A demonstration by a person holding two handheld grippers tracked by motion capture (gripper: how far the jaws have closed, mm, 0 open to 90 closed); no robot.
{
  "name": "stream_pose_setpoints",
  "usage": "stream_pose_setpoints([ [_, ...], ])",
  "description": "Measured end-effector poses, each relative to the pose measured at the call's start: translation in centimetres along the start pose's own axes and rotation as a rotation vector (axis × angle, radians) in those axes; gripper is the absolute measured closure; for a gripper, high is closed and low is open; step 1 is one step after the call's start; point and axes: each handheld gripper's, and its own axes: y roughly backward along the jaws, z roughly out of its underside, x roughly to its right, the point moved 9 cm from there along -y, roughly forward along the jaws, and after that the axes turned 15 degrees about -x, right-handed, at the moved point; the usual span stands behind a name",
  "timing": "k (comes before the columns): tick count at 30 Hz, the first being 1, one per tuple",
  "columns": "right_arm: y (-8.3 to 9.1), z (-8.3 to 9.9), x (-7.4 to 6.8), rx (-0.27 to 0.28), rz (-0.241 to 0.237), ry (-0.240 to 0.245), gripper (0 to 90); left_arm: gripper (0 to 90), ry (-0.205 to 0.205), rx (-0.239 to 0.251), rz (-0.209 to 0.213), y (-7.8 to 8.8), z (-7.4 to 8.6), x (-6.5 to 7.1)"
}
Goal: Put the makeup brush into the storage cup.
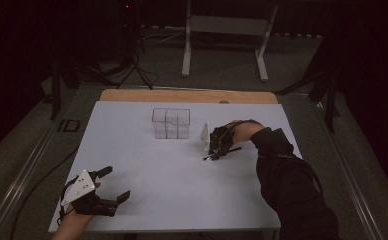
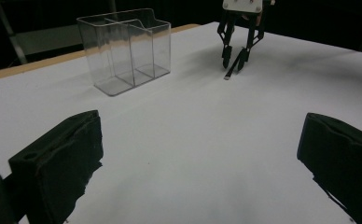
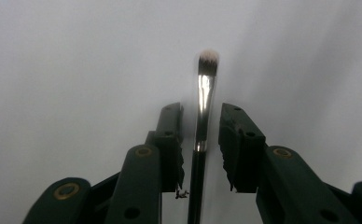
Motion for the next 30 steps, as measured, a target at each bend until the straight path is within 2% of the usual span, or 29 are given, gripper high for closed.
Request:
stream_pose_setpoints([
  [9, -0.5, -0.2, 0.2, -0.02, 0.022, 0.016, 76.3, 1.2, 0.003, 0.001, 0.002, 0.0, 0.0, 0.0],
  [15, -0.5, -0.3, 0.2, -0.032, 0.007, 0.002, 82.6, 1.1, 0.001, -0.001, 0.001, 0.0, 0.0, 0.0],
  [22, -0.2, -0.4, 0.3, -0.033, -0.034, -0.04, 83.6, 1.2, 0.003, 0.0, 0.0, 0.0, 0.0, 0.0],
  [24, 0.2, -0.4, 0.6, -0.021, -0.033, -0.085, 83.6, 1.2, 0.002, -0.001, 0.0, -0.1, 0.0, 0.0],
  [25, 0.3, -0.4, 0.7, -0.019, -0.053, -0.13, 83.6, 1.2, 0.003, -0.001, 0.001, -0.1, 0.0, 0.0],
  [27, 0.7, -0.3, 0.9, -0.019, -0.041, -0.154, 83.7, 1.2, 0.002, 0.0, 0.0, 0.0, 0.0, 0.0],
  [28, 0.8, -0.2, 0.8, -0.02, -0.048, -0.155, 83.7, 1.2, 0.001, 0.0, 0.0, 0.0, 0.0, 0.0],
  [29, 0.9, -0.2, 0.8, -0.023, -0.033, -0.153, 83.7, 1.1, 0.0, 0.0, -0.001, 0.0, 0.0, 0.0],
  [30, 1.1, -0.2, 0.8, -0.022, -0.032, -0.171, 83.7, 1.2, 0.0, 0.0, -0.001, 0.0, 0.0, 0.0],
])
